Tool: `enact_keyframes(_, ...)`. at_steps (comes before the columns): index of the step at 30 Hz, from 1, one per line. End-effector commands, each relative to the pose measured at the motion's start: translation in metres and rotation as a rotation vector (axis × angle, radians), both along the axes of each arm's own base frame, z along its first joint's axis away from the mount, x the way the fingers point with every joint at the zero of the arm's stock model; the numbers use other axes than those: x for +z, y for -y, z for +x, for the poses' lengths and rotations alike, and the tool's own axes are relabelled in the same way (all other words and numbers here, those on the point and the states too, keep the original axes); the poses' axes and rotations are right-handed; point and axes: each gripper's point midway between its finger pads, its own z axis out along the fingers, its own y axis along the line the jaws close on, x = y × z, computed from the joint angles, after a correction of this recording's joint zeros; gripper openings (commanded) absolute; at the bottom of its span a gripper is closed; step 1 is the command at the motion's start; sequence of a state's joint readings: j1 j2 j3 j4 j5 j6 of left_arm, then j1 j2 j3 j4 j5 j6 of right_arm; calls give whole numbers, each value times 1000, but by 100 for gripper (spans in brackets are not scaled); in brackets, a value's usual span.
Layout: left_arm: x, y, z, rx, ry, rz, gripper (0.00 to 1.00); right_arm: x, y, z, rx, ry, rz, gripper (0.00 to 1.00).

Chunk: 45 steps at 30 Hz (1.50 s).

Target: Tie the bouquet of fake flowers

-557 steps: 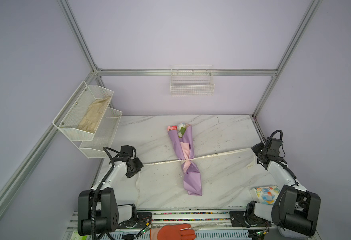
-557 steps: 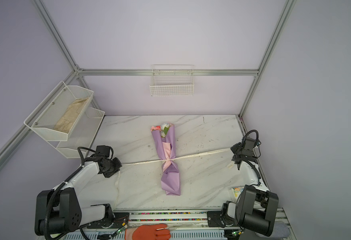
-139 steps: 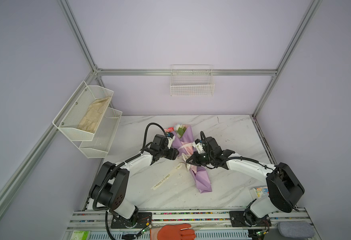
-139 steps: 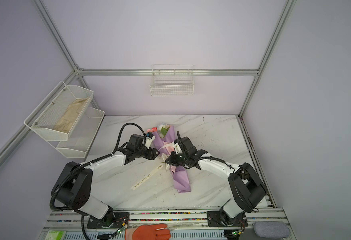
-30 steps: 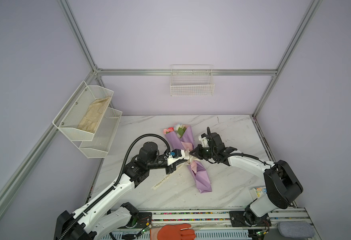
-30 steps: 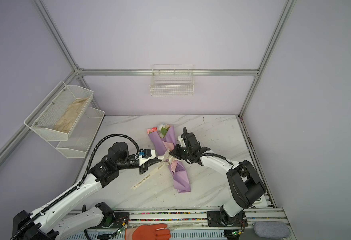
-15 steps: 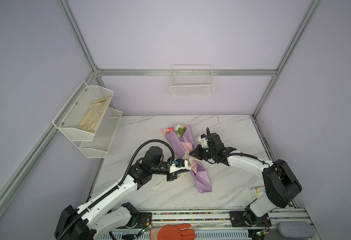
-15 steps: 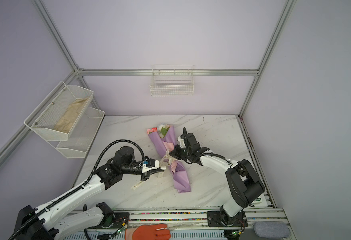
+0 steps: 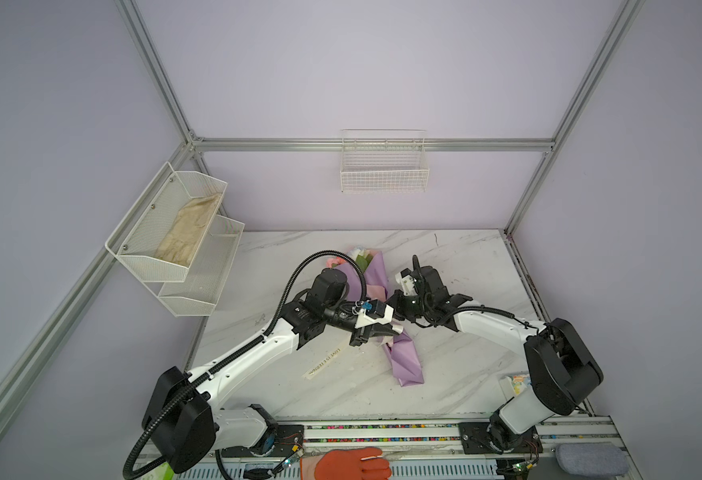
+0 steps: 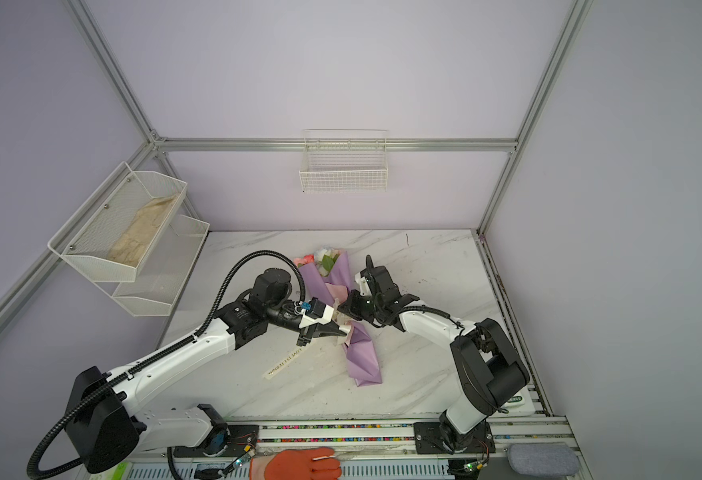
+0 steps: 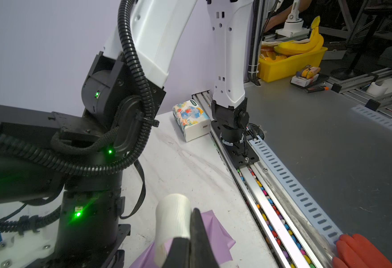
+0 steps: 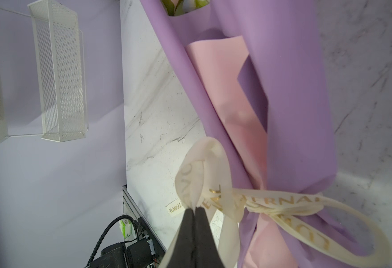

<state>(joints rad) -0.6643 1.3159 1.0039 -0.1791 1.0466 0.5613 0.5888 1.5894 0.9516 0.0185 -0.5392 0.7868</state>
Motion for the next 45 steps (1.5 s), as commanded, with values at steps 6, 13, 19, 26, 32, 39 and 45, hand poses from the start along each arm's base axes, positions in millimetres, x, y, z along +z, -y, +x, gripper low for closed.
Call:
enact_keyframes(6, 53, 21, 26, 44, 88, -173, 4, 12, -2, 8, -10, 36, 10, 0)
enact_keyframes(13, 81, 26, 28, 20, 91, -341, 5, 10, -3, 10, -8, 31, 7, 0)
enact_keyframes(19, 49, 32, 28, -33, 2, -257, 8, 12, -1, 11, -12, 39, 7, 0)
enact_keyframes(26, -2, 31, 22, -17, -58, -100, 8, 10, 0, 11, -10, 43, 3, 0)
enact_keyframes(32, -29, 30, 15, -15, -72, 14, 9, 15, 2, 16, -4, 46, 6, 0)
enact_keyframes(39, -41, 43, 14, 2, -38, 49, 11, 20, 0, 17, 17, 48, 21, 0)
enact_keyframes(45, -43, 46, 16, 40, -34, 96, 35, 20, 0, 13, 31, 41, 23, 0)
